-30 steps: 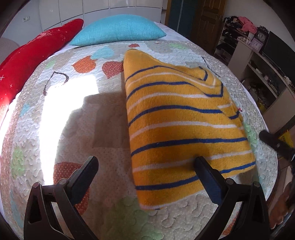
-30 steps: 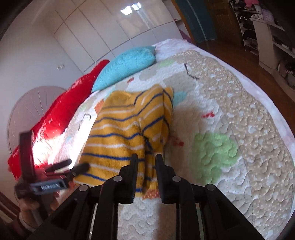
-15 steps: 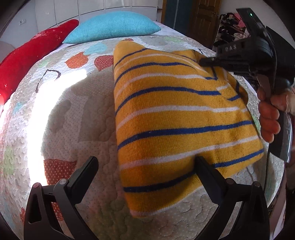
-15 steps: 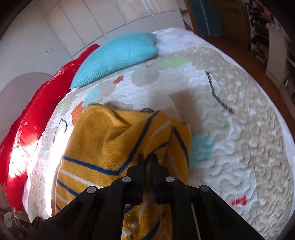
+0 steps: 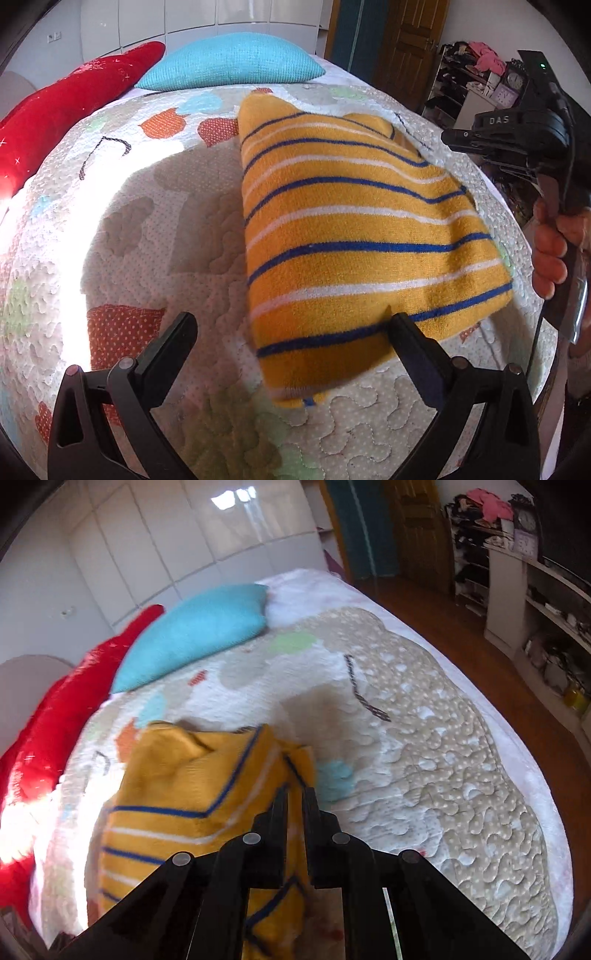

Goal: Fold small clothes
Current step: 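Lower the sweater onto the quilt and open the right gripper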

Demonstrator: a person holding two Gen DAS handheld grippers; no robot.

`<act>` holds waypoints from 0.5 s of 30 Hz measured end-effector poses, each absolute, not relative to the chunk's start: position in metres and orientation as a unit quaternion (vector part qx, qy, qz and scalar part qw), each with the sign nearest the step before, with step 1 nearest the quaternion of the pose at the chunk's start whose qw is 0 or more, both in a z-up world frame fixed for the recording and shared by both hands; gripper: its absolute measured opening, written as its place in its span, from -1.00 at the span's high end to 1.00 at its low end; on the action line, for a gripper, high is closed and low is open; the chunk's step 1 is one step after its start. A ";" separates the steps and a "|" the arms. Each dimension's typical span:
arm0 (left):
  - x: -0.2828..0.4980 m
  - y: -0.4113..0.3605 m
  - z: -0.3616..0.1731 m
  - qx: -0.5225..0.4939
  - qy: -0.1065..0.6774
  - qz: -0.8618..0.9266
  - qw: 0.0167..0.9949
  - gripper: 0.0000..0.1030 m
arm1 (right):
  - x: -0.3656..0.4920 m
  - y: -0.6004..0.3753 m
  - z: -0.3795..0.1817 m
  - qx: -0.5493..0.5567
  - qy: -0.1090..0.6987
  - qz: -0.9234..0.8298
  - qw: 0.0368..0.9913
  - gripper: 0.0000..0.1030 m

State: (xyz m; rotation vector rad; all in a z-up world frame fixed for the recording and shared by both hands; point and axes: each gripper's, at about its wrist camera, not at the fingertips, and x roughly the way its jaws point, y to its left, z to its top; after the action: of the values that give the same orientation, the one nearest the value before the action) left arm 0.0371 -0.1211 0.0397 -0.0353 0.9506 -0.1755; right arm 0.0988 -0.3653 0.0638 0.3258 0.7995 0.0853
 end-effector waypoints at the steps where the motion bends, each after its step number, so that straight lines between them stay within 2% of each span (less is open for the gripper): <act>1: 0.031 -0.118 0.047 -0.019 0.444 -0.079 0.893 -1.00 | 0.091 -0.357 0.073 0.162 0.378 0.069 0.909 0.83; 2: 0.023 -0.114 0.056 -0.018 0.427 -0.070 0.901 -1.00 | 0.084 -0.350 0.078 0.170 0.369 0.100 0.908 0.82; 4: 0.005 -0.107 0.076 -0.005 0.383 -0.036 0.923 -1.00 | 0.076 -0.340 0.076 0.188 0.371 0.154 0.896 0.56; 5: -0.005 -0.103 0.087 0.006 0.357 -0.013 0.934 -1.00 | 0.076 -0.331 0.069 0.186 0.381 0.163 0.891 0.51; 9: -0.047 -0.086 0.131 0.039 0.243 0.068 0.967 -1.00 | 0.066 -0.321 0.027 0.157 0.430 0.106 0.883 0.53; 12: -0.068 -0.075 0.156 0.044 0.193 0.109 0.974 -1.00 | 0.042 -0.330 0.023 0.157 0.417 0.073 0.892 0.53; 15: -0.084 -0.062 0.171 0.017 0.164 0.094 0.982 -1.00 | 0.010 -0.339 0.034 0.148 0.412 0.044 0.898 0.38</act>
State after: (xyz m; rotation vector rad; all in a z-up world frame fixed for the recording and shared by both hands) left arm -0.0838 -0.0623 0.1710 0.0341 0.3307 0.1888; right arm 0.0102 -0.3391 0.0338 0.3071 0.8534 0.0919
